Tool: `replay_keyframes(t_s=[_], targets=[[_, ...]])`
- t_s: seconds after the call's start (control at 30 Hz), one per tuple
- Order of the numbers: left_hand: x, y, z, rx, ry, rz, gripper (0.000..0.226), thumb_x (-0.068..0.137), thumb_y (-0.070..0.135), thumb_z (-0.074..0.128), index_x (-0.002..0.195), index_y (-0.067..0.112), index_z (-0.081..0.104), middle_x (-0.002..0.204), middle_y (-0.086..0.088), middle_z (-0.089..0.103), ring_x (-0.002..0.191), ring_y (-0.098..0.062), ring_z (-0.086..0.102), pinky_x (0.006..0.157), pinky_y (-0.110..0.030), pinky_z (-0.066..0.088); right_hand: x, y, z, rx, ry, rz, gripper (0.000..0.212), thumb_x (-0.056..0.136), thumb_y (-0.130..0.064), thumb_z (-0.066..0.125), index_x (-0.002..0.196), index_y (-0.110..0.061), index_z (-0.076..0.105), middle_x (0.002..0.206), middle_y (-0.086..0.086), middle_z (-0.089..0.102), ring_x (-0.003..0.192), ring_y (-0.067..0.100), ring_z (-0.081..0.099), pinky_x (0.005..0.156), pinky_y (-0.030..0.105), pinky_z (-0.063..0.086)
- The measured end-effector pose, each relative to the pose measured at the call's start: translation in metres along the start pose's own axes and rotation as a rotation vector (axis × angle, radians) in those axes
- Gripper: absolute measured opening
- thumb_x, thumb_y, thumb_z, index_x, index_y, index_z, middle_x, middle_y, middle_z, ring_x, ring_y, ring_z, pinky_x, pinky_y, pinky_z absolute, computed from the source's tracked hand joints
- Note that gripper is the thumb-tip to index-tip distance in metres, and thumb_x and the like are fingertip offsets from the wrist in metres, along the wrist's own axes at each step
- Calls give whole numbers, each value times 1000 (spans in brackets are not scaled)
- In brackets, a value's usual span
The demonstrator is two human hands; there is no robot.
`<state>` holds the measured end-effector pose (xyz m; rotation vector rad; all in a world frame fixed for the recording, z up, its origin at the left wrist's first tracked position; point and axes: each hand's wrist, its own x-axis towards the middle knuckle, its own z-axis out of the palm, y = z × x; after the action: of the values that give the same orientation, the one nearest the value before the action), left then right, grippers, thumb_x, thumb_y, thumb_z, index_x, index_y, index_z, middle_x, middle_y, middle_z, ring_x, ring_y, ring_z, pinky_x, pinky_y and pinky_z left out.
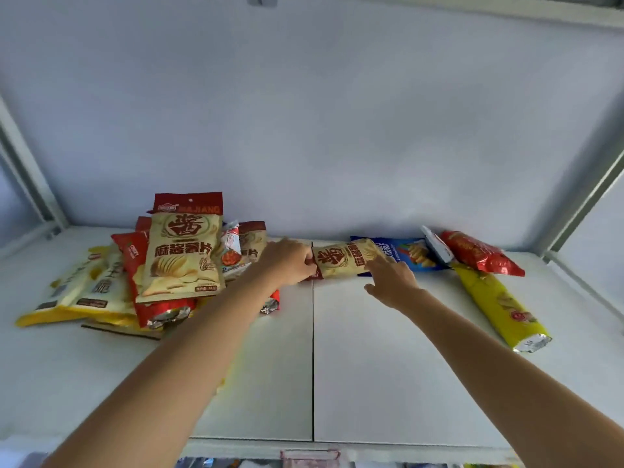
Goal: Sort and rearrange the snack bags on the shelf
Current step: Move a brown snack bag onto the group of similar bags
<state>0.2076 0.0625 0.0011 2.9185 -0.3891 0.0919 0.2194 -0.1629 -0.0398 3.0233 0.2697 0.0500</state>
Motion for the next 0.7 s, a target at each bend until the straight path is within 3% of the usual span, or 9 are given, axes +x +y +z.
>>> replay_keyframes(t_s=[0.27,0.4,0.57,0.7], targets=[[19,18,33,70,60,-143,32,88,38,53,105,15,68,99,-5,71,93,-24,64,71,-30,40,47,42,43,-35,-14,-82,45,90,-30,59,132,-18,52,148,6,40,132,24,43,104,39,38],[26,25,45,77,79,-195,31,88,36,53,101,13,70,94,-5,71,87,-23,65,72,-31,45,70,49,58,-96,35,-127,48,90,-27,57,135,-15,46,146,10,39,134,27,39,104,40,36],[32,24,54,113,83,-209,34,89,39,52,100,13,71,95,-4,72,85,-22,66,76,-34,53,101,43,78,-174,77,-183,69,88,-35,61,144,-10,31,147,14,35,136,32,34,110,43,33],[30,18,54,110,63,-257,32,90,37,50,101,15,70,97,-4,72,89,-23,66,81,-36,52,116,38,93,-192,117,-223,59,92,-33,53,142,-10,31,143,13,41,130,31,41,108,43,34]])
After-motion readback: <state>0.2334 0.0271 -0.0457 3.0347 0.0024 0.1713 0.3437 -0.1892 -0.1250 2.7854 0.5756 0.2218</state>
